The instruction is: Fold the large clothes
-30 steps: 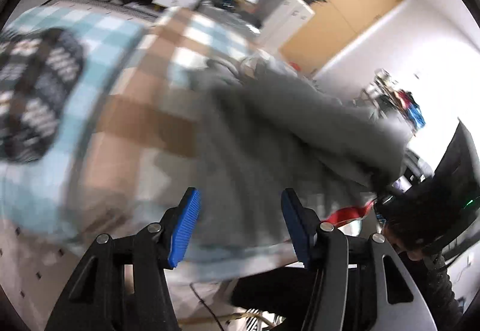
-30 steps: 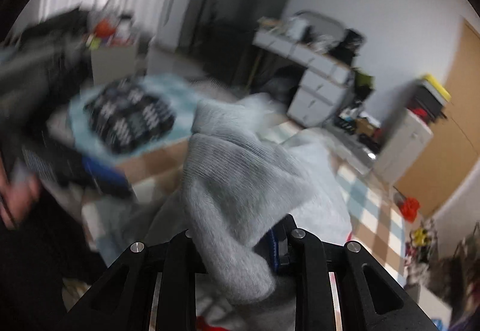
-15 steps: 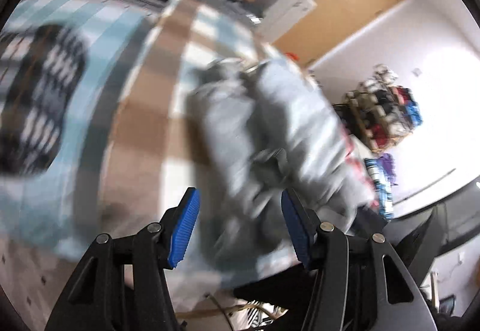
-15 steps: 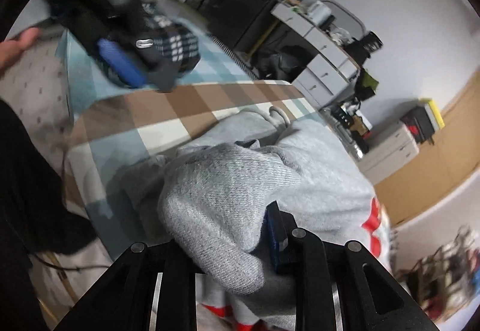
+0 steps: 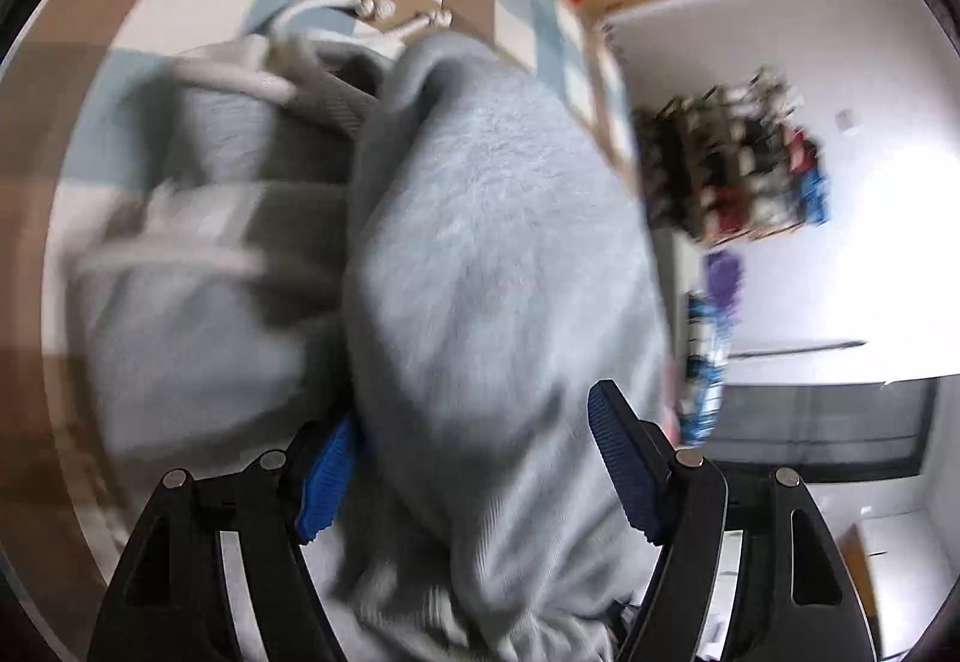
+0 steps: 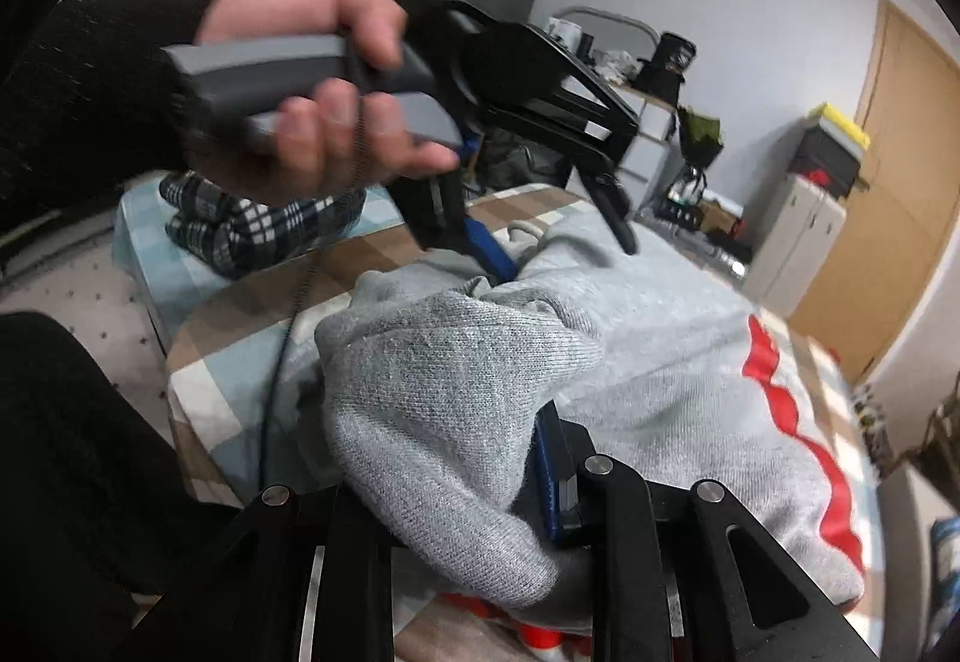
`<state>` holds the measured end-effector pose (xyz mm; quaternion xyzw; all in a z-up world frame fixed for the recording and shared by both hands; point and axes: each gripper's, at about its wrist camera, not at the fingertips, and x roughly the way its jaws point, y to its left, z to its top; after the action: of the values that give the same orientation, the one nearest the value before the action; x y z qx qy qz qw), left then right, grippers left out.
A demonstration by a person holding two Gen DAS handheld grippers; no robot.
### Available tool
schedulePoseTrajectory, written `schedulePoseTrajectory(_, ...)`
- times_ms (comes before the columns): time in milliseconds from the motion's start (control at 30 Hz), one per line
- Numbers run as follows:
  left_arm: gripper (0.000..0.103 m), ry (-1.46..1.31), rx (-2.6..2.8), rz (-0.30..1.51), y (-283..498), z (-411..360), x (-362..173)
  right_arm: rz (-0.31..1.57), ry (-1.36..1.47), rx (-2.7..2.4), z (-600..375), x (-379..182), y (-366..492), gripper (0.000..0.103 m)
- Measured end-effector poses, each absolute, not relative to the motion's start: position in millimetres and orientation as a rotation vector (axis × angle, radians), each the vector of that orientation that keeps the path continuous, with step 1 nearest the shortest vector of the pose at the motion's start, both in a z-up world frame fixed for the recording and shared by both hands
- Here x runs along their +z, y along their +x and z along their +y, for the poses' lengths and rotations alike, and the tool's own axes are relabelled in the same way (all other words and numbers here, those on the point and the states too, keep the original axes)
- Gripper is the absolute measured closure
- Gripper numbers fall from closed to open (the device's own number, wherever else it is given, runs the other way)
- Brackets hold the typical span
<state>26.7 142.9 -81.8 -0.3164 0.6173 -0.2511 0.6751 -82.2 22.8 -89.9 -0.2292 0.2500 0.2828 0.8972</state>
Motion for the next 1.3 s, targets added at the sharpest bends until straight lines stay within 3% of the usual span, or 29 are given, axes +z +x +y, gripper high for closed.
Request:
schedulePoseTrajectory(167, 0.034, -0.719, -0.544, 1.378, 34, 127, -80, 0.539, -0.439, 0.589, 18, -87, -78, 0.078)
schedulePoseTrajectory(200, 0.046, -0.696, -0.54, 1.358, 33, 126, -74, 0.541, -0.435, 0.589, 16, -88, -78, 0.078)
schedulePoseTrajectory(233, 0.075, -0.669, -0.539, 1.341, 31, 125, -69, 0.544, -0.426, 0.587, 15, -87, -77, 0.078)
schedulePoseTrajectory(267, 0.085, -0.63, -0.543, 1.32, 30, 124, -61, 0.545, -0.418, 0.586, 14, -86, -76, 0.078)
schedulePoseTrajectory(333, 0.092, -0.624, -0.554, 1.291, 25, 127, -53, 0.539, -0.41, 0.586, 16, -84, -76, 0.078)
schedulePoseTrajectory(700, 0.094, -0.448, -0.544, 1.221, 27, 129, -23, 0.526, -0.716, 0.571, 76, -100, -87, 0.076)
schedulePoseTrajectory(1033, 0.093, -0.631, -0.502, 1.282, 27, 178, -96, 0.539, -0.961, 0.442, 129, -150, -108, 0.072)
schedulePoseTrajectory(1133, 0.093, -0.622, -0.539, 1.283, 34, 167, -102, 0.569, -0.928, 0.464, 115, -142, -114, 0.06)
schedulePoseTrajectory(1200, 0.093, -0.61, -0.553, 1.282, 41, 161, -106, 0.644, -0.837, 0.587, 99, -127, -116, 0.03)
schedulePoseTrajectory(1233, 0.093, -0.615, -0.561, 1.283, 45, 159, -107, 0.709, -0.747, 0.7, 86, -112, -120, 0.023)
schedulePoseTrajectory(1300, 0.093, -0.612, -0.578, 1.285, 49, 159, -107, 0.707, -0.629, 0.811, 62, -81, -129, 0.022)
